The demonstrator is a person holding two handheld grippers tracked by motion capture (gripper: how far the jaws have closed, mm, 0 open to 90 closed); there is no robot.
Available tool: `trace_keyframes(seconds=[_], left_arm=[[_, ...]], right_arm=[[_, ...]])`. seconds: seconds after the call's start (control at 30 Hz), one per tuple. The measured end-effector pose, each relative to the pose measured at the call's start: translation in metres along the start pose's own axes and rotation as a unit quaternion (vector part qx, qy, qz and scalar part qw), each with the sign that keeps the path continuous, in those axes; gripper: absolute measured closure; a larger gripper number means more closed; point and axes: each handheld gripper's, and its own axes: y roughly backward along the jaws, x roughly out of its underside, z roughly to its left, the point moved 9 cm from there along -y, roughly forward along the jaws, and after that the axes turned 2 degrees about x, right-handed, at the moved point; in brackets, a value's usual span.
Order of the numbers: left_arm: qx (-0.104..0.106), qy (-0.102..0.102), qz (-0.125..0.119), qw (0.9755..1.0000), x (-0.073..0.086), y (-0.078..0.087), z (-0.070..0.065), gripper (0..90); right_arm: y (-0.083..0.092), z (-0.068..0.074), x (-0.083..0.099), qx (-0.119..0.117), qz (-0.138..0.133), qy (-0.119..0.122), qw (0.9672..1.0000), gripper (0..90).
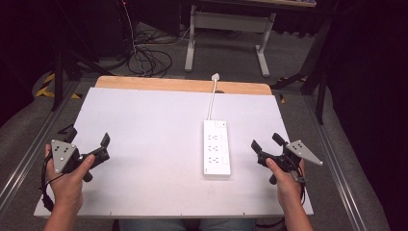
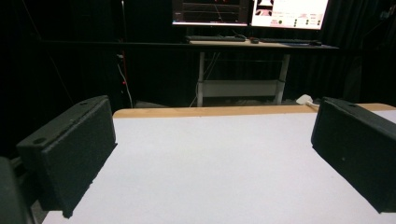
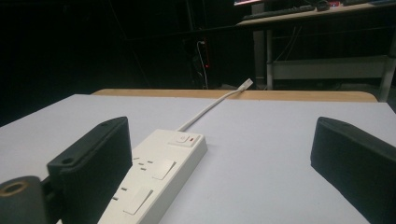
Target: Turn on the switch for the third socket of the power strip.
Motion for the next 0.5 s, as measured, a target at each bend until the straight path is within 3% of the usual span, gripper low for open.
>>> trace_keyframes(seconds=[0.13, 0.2, 0.5], left_arm=[[0.001, 0.001, 0.000, 1.0000, 0.0001, -0.0002, -0.0003, 0.3], [0.001, -0.001, 0.001, 1.0000, 0.0002, -0.0004, -0.0002, 0.4], [0.000, 0.000, 0.000, 1.0000, 0.0002, -0.0002, -0.0001, 0.4]], right_arm=[[0.0002, -0.0002, 0.0007, -0.002, 0.004, 0.001, 1.0000, 10.1], [0.0010, -0.0001, -0.0002, -0.006, 0.003, 0.003, 1.0000, 17.9], [0.0022, -0.0005, -0.0013, -0.008, 0.004, 0.004, 1.0000, 24.7]])
